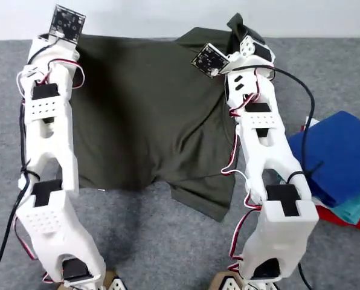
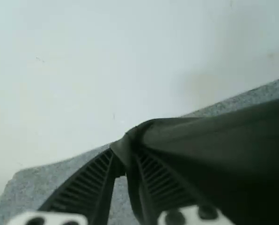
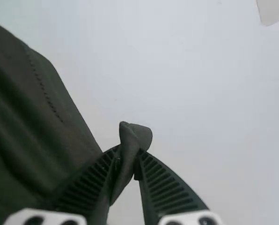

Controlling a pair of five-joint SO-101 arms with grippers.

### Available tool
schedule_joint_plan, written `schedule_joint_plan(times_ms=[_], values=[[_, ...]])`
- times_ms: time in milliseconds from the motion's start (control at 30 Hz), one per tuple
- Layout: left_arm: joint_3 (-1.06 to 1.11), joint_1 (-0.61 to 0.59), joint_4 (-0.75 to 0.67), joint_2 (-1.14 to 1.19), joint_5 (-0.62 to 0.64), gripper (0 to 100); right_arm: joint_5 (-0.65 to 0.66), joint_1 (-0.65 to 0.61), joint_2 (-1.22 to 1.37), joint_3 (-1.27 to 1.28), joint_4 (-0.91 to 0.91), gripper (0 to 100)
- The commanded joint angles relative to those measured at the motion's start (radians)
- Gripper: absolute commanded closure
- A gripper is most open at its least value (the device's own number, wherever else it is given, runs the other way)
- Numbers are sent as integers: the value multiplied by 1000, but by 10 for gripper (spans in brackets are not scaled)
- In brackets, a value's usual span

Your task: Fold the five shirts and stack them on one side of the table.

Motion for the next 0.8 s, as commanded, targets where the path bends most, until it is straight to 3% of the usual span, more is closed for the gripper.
schedule_joint_plan(times_ms=[0,167,400,567,767], values=[[-51,-11,51,-9,-14,996,3,10,-25,-57,15,989],[-91,-12,384,-35,-25,995,0,15,-114,-64,312,989],[-143,-14,844,-52,-199,995,-3,-1,-292,-64,791,989],[-150,-15,1054,-46,-295,995,-3,-24,-407,-64,1118,989],[-142,-32,1195,-40,-381,995,-8,-64,-493,-63,1474,989]])
